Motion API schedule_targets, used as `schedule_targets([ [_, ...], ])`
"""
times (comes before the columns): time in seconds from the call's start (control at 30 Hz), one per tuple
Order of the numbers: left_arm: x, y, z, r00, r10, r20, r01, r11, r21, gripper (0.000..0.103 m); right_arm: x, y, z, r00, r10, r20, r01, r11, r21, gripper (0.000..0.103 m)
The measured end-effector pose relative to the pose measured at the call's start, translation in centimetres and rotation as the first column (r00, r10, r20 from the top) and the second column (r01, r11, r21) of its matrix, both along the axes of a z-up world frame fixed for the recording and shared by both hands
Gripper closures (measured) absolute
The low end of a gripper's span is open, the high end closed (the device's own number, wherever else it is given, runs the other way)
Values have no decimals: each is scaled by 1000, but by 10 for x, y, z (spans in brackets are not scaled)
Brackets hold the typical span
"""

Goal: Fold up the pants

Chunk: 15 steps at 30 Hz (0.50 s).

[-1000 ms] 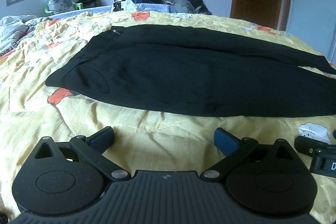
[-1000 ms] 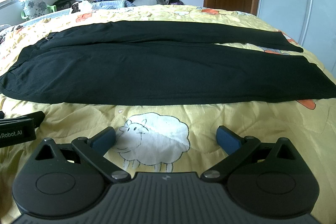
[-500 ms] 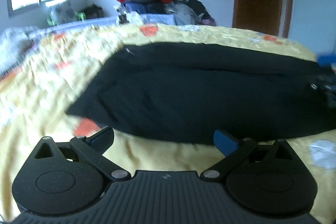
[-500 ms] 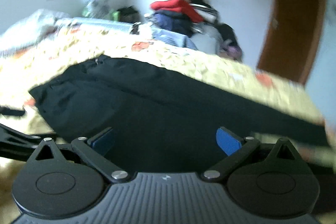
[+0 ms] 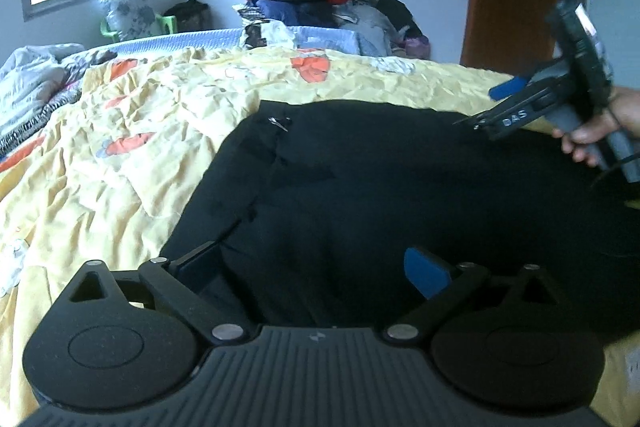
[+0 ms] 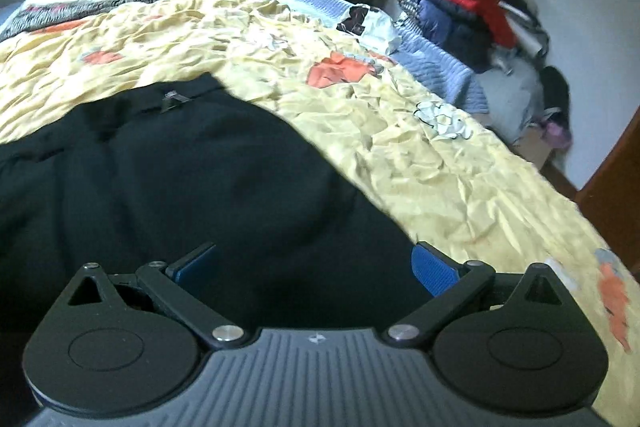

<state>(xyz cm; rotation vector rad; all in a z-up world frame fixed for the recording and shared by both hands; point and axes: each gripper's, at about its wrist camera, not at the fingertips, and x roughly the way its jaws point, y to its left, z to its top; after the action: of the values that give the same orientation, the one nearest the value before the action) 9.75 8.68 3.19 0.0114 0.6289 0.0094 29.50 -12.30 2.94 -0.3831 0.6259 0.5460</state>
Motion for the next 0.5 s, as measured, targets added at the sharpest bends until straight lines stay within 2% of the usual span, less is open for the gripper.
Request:
schedule_targets([
  [0.03,3,1,1,1000,4,-1,-4,1000,-2,3,13,-1,-2,1000,8,-12,-7,1000,20,2],
  [0.1,12,2,2,1000,5,-2,-5,1000,3,3,36,2,-5,998,34,-49,-31,998,62,21],
  [0.2,24,2,2,1000,20,10,-20,999,33,3,65,13,-11,990,94,-101,-87,994,73,39],
  [0.37,42,0,-2,1000,25,1,-25,998,56,2,103,31,-23,979,146,-145,-141,989,43,41],
  [0.5,54,3,-4,1000,24,-19,-23,999,29,2,121,30,-28,961,173,-216,-154,983,99,42],
])
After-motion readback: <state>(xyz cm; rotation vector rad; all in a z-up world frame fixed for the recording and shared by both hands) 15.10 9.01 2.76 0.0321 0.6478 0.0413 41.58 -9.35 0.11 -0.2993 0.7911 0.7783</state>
